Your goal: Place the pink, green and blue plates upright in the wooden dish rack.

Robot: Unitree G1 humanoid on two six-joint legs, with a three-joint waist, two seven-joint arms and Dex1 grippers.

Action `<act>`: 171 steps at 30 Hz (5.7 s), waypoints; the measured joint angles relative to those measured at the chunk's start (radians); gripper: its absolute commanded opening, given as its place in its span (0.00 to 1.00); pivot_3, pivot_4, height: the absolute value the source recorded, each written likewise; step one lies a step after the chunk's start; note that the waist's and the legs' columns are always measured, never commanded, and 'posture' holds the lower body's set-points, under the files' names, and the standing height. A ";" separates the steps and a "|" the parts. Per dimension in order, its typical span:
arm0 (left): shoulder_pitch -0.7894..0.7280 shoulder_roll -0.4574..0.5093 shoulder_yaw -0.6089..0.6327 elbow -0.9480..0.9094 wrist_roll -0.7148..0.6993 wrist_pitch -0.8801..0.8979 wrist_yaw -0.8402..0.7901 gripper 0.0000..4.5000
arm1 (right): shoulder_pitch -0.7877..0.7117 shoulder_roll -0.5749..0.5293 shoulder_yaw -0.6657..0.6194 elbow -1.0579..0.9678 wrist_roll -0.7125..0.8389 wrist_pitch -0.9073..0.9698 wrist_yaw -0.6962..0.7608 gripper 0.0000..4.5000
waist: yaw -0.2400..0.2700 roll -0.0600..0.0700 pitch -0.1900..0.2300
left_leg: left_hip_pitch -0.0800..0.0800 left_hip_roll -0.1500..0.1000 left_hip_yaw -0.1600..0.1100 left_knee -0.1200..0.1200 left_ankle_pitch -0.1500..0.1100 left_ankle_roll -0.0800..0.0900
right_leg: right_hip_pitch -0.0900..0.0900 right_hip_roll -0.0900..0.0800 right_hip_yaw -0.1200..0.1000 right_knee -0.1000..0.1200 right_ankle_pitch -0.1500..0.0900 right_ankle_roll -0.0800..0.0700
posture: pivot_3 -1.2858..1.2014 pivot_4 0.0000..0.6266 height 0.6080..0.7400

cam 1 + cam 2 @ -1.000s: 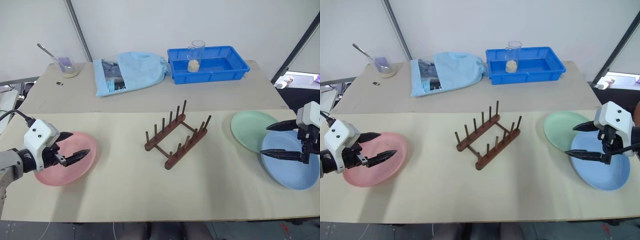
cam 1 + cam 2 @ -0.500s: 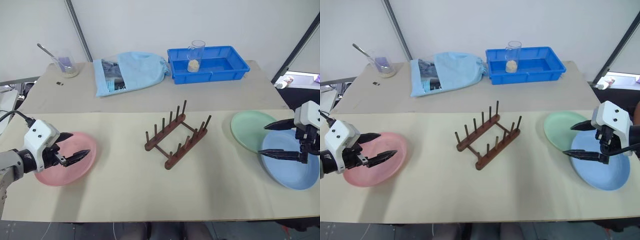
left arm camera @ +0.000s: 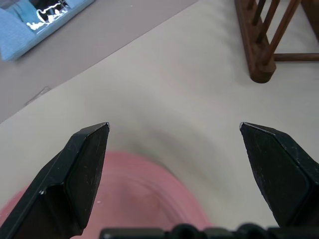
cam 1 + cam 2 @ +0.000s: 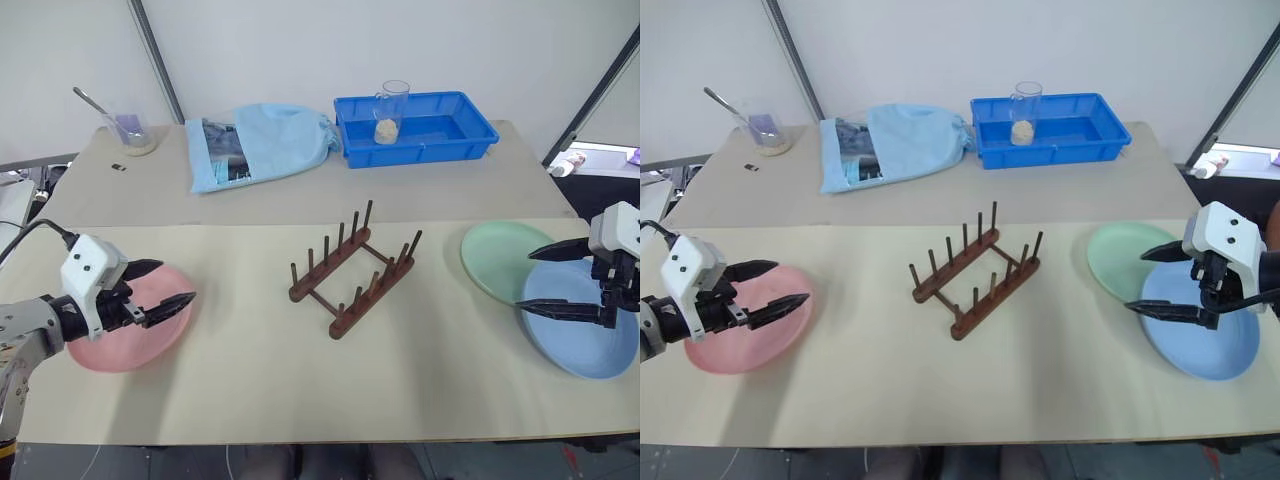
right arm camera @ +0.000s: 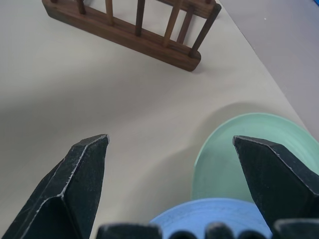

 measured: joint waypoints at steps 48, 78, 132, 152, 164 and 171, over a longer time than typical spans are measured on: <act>-0.085 -0.642 -0.770 0.143 0.441 -0.400 0.369 0.19 | 0.162 0.160 -0.182 -0.617 0.542 0.479 -0.370 1.00 | 0.033 -0.001 0.000 | 0.001 -0.001 0.001 0.005 0.000 0.001 | 0.005 0.009 0.001 0.000 0.001 0.002 | 0.52 0.24 1.00; -0.491 -0.564 -0.777 0.589 0.352 -0.616 -0.193 0.19 | 0.504 0.232 -0.367 -0.728 0.424 0.402 -0.314 1.00 | 0.027 -0.002 0.001 | -0.001 -0.001 0.003 0.006 -0.001 0.004 | 0.003 0.010 0.001 0.000 0.002 0.004 | 0.52 0.24 1.00; -0.405 -0.323 -0.813 0.199 0.308 -0.299 -0.212 0.00 | 0.079 0.105 0.338 -0.331 -0.117 0.135 -0.293 0.01 | 0.002 -0.001 0.001 | -0.001 0.000 0.006 0.006 -0.002 0.005 | 0.001 0.009 0.002 -0.001 0.002 0.005 | 0.52 0.24 1.00; -0.552 -0.499 -0.807 0.564 0.510 -0.549 -0.001 0.00 | -0.120 0.258 0.517 -0.216 -0.290 0.147 -0.406 0.01 | 0.004 -0.001 0.001 | -0.002 -0.002 0.006 0.007 -0.002 0.005 | -0.001 0.009 0.002 0.003 0.002 0.005 | 0.52 0.24 1.00; -0.514 -0.378 -0.746 0.414 0.286 -0.362 -0.301 0.00 | -0.079 0.223 0.509 -0.258 -0.257 0.174 -0.344 0.01 | 0.004 -0.001 0.001 | -0.002 -0.002 0.006 0.009 -0.002 0.005 | -0.001 0.008 0.001 0.003 0.002 0.005 | 0.52 0.24 1.00; -0.443 -0.397 -0.807 0.292 0.276 -0.286 -0.304 0.00 | -0.078 0.206 0.500 -0.242 -0.261 0.174 -0.345 0.01 | -0.002 -0.001 0.001 | -0.002 -0.001 0.006 0.009 -0.002 0.005 | -0.001 0.009 0.002 0.003 0.002 0.005 | 0.52 0.24 1.00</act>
